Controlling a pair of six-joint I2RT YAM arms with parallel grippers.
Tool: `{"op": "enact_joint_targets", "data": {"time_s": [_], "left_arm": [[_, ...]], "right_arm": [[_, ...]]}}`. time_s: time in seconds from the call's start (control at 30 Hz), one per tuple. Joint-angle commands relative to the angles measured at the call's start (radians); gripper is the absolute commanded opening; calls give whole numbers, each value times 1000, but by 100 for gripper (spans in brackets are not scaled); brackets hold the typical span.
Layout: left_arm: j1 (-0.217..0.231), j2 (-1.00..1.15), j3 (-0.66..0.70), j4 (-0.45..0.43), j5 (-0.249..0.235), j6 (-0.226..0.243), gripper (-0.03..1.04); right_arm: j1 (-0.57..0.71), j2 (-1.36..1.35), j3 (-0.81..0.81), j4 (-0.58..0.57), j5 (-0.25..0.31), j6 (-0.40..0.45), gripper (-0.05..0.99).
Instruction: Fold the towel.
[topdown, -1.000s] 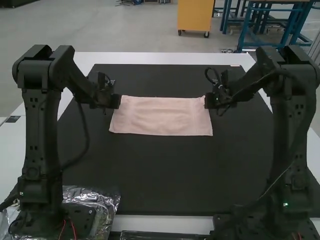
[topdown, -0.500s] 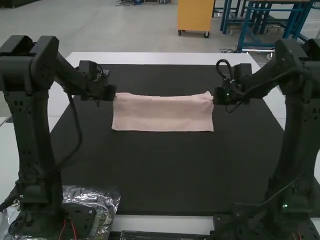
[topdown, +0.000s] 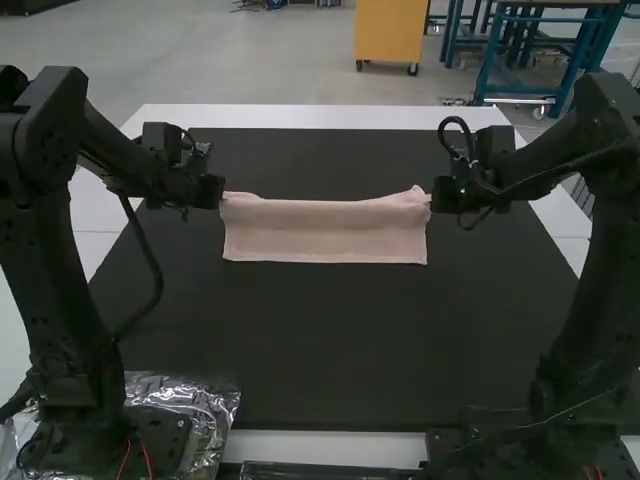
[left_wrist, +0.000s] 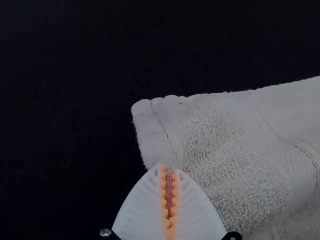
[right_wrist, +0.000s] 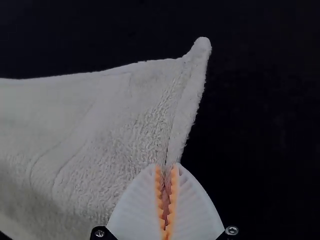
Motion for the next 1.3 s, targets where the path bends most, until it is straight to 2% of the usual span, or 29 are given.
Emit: {"op": "enact_joint_targets", "data": {"time_s": [0.0,0.33,0.5,0.53,0.57,0.6,0.63,0.67,0.7,0.73,0.77,1.03,1.27], "left_arm": [[20,-57,-41,2,-4,17,2],[18,-142,-153,0,-8,19,2],[13,-157,-254,57,-22,26,2],[12,-156,-279,75,-25,29,2],[10,-152,-303,92,-27,49,6],[7,-148,-331,117,-28,65,20],[6,-148,-357,141,-28,65,40],[6,-148,-379,177,-27,61,59],[6,-148,-394,204,-27,58,78],[6,-151,-406,226,-28,55,98],[10,-154,-414,241,-28,52,99],[13,-191,-388,278,-28,-37,98],[9,-209,-348,269,-28,-69,97]], "right_arm": [[-25,-51,-35,4,-13,-5,-2],[-25,-109,-159,15,-34,-16,-2],[-25,-100,-241,77,-34,-10,-1],[-25,-90,-258,89,-31,-10,9],[-25,-78,-270,101,-28,-10,24],[-25,-61,-274,109,-23,-10,47],[-25,-51,-276,109,-23,-10,73],[-28,-41,-276,106,-23,-13,86],[-32,-37,-276,106,-23,-14,91],[-36,-37,-276,106,-29,-16,91],[-41,-38,-276,106,-33,-11,91],[-35,-63,-222,95,-40,3,91],[13,-51,-202,98,-17,4,91]]}}
